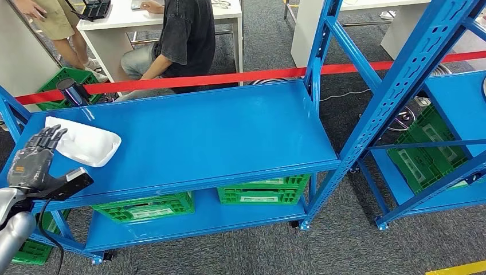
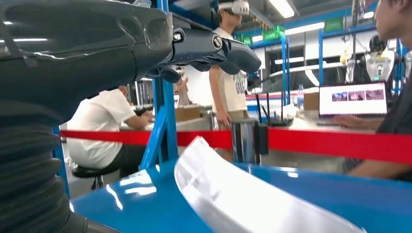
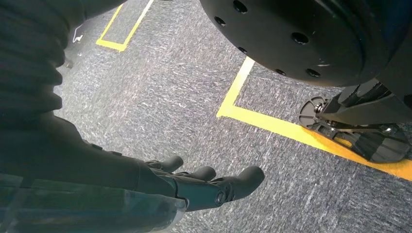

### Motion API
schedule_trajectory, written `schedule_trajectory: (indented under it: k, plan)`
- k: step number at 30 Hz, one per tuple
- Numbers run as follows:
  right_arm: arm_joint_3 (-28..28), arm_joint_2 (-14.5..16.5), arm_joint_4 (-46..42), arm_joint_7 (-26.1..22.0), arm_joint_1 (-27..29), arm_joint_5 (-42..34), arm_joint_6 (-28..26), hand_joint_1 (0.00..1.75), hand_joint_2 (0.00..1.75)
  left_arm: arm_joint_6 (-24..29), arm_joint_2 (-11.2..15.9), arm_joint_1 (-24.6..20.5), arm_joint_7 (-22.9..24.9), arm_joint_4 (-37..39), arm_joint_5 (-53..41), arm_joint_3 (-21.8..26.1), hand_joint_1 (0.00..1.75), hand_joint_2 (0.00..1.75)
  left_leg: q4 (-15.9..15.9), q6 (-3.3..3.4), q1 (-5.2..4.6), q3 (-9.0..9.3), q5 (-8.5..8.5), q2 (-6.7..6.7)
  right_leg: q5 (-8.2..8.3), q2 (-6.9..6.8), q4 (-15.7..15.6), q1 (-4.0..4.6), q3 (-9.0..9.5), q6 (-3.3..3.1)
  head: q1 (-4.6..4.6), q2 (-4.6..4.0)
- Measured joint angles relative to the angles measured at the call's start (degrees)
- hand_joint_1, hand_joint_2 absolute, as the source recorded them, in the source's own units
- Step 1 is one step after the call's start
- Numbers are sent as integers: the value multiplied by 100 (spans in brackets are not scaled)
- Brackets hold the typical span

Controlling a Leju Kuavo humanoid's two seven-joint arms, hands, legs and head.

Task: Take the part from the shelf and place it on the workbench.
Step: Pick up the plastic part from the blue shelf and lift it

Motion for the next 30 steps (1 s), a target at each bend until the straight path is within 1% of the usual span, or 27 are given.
schedule_trajectory:
  k: [6,17,19,24,27,30]
  plan:
    - [0,-15,-9,0,2,22,10,0,175,-134,-127,113,-6,3,13,-18,0,175,0,0,1,0,0,0,0,0,0,1,-1,0,0,0]
    - [0,-37,-24,1,3,33,33,0,175,-236,-152,183,-8,3,57,-17,0,175,0,0,1,0,0,0,0,0,0,1,0,0,0,0]
    - [0,-37,-28,3,3,48,47,0,175,-451,-151,185,26,4,54,-16,0,175,0,0,1,0,0,0,0,0,0,1,0,0,0,0]
    - [2,-36,-62,73,0,79,102,0,175,-1382,-144,159,317,65,45,-16,0,175,0,0,1,0,0,-1,0,0,0,1,-1,0,-1,0]
    - [2,-32,-91,138,-6,85,114,0,175,-1939,-137,10,530,159,63,-18,0,175,0,0,1,1,0,-5,0,-4,0,1,3,0,-1,0]
    - [2,-20,-125,192,-11,82,121,0,175,-2382,-124,-202,623,303,87,-25,0,175,0,0,1,4,0,-7,0,-6,0,0,8,0,0,0]
